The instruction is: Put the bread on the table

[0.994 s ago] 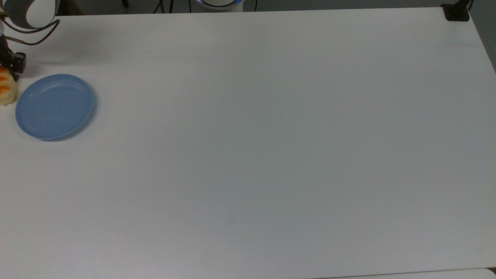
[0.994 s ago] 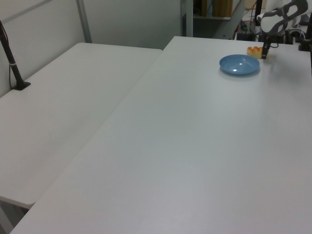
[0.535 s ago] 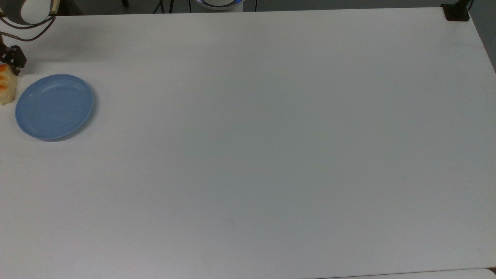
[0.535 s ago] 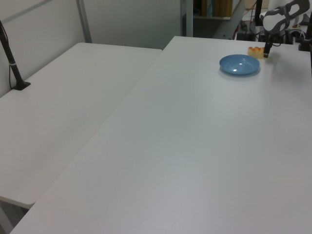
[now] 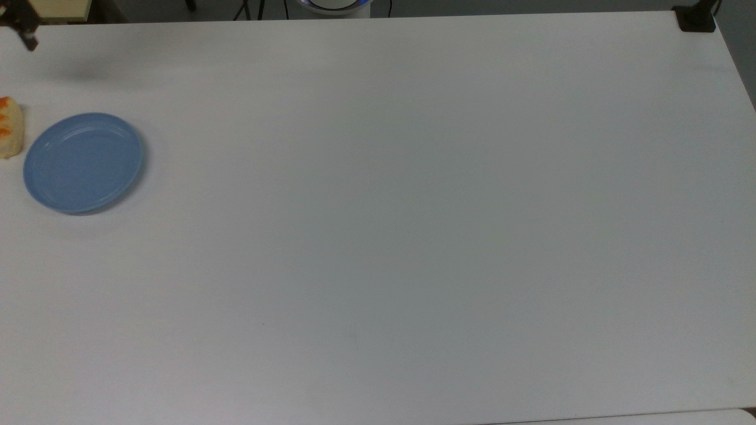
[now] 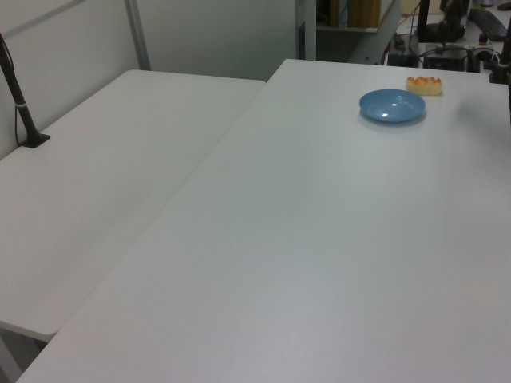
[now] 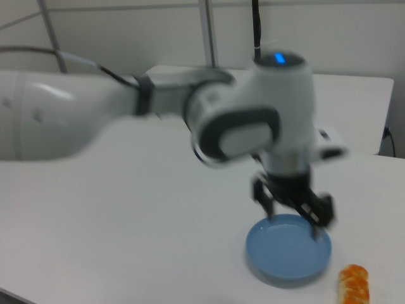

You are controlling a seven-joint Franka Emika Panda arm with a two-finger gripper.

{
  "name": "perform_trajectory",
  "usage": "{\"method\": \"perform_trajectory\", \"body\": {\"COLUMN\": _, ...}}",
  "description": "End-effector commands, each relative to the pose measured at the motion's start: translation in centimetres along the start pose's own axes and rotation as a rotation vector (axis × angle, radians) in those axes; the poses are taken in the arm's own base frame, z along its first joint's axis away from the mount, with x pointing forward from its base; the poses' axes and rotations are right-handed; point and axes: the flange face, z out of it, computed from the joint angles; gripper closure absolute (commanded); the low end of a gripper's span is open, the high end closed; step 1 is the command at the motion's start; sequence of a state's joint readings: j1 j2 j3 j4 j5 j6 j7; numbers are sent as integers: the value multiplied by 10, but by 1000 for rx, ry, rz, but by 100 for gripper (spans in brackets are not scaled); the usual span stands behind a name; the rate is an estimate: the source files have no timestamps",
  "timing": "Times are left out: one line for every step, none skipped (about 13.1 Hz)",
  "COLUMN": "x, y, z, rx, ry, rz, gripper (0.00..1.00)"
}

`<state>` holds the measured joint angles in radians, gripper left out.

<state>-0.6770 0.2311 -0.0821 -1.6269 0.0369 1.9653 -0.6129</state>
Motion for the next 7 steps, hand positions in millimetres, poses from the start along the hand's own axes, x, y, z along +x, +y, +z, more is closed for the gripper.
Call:
{"method": "perform_trajectory", "body": {"x": -6, "y": -119, "z": -98, "rx": 147, "ry": -6, "rz": 60, "gripper": 0}}
{"method": "perform_trajectory", "body": {"x": -3, "y": -164, "z": -119, "rx": 167, "ry": -36, "rz": 67, "gripper": 0}}
{"method": "perform_trajectory", "body": {"x": 1, "y": -197, "z": -126, "rx": 176, "ry": -56, "rz": 65, "gripper": 0}}
{"method": "perform_trajectory", "body": {"x": 6, "y": -227, "z": -131, "rx": 174, "ry": -67, "rz": 71, "gripper": 0}}
{"method": "perform_trajectory", "body": {"x": 13, "y": -256, "z": -132, "rx": 174, "ry": -69, "rz": 84, "gripper": 0}}
{"method": "perform_trajectory", "body": {"x": 18, "y": -285, "z": -133, "rx": 171, "ry": -69, "rz": 83, "gripper": 0}}
{"method": "perform_trajectory", "body": {"x": 26, "y": -326, "z": -134, "rx": 168, "ry": -50, "rz": 16, "gripper": 0}}
